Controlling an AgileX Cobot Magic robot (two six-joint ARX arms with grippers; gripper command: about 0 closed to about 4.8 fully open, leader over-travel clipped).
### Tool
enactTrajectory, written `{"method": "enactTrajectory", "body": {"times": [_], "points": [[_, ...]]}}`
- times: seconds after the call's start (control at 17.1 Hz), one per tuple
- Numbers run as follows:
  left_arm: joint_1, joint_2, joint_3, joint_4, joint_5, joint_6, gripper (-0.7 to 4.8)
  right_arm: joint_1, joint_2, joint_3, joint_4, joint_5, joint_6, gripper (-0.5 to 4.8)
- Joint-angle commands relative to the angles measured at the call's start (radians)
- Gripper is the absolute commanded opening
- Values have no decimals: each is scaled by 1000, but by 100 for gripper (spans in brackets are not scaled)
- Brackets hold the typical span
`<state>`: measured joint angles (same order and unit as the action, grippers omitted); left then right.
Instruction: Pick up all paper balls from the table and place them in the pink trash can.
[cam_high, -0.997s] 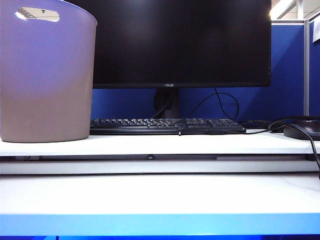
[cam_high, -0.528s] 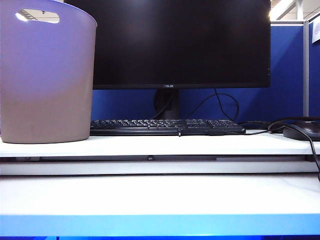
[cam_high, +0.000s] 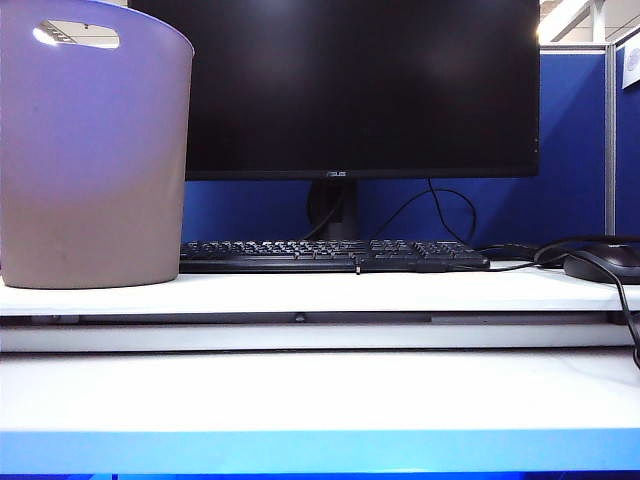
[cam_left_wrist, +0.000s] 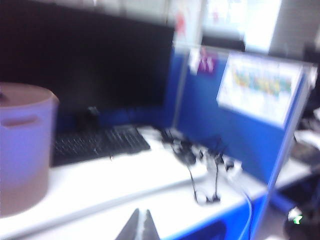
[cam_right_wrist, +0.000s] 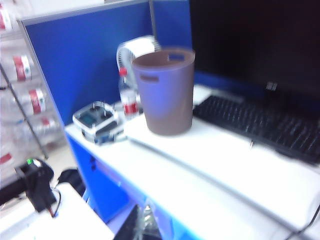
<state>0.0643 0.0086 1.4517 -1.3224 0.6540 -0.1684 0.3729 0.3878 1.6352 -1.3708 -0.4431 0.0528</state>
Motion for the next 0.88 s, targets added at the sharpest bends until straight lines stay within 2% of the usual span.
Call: {"method": "enactTrajectory", "body": {"times": [0.06, 0.23, 0.41, 0.53, 0.65, 0.76, 0.88], "points": [[-2, -3, -141, 24, 33, 72, -6, -89, -51, -153, 121, -80, -9, -7], [-5, -3, -312, 136, 40, 95, -6, -178, -120, -351, 328, -128, 4, -7], [-4, -4, -467, 307, 87, 69, -6, -244, -178, -557, 550, -138, 8, -7], [-10, -4, -546, 383, 45, 64, -6, -269, -195, -682, 679, -165, 63, -7], [-8, -4, -633, 469, 37, 45, -6, -273, -207, -793, 792, -150, 87, -7], [-9, -4, -719, 541, -23, 33, -6, -274, -210, -907, 933, -151, 126, -7], [-8, -4, -811, 633, -34, -34, -6, -274, -210, -1016, 1081, -117, 206, -7]]}}
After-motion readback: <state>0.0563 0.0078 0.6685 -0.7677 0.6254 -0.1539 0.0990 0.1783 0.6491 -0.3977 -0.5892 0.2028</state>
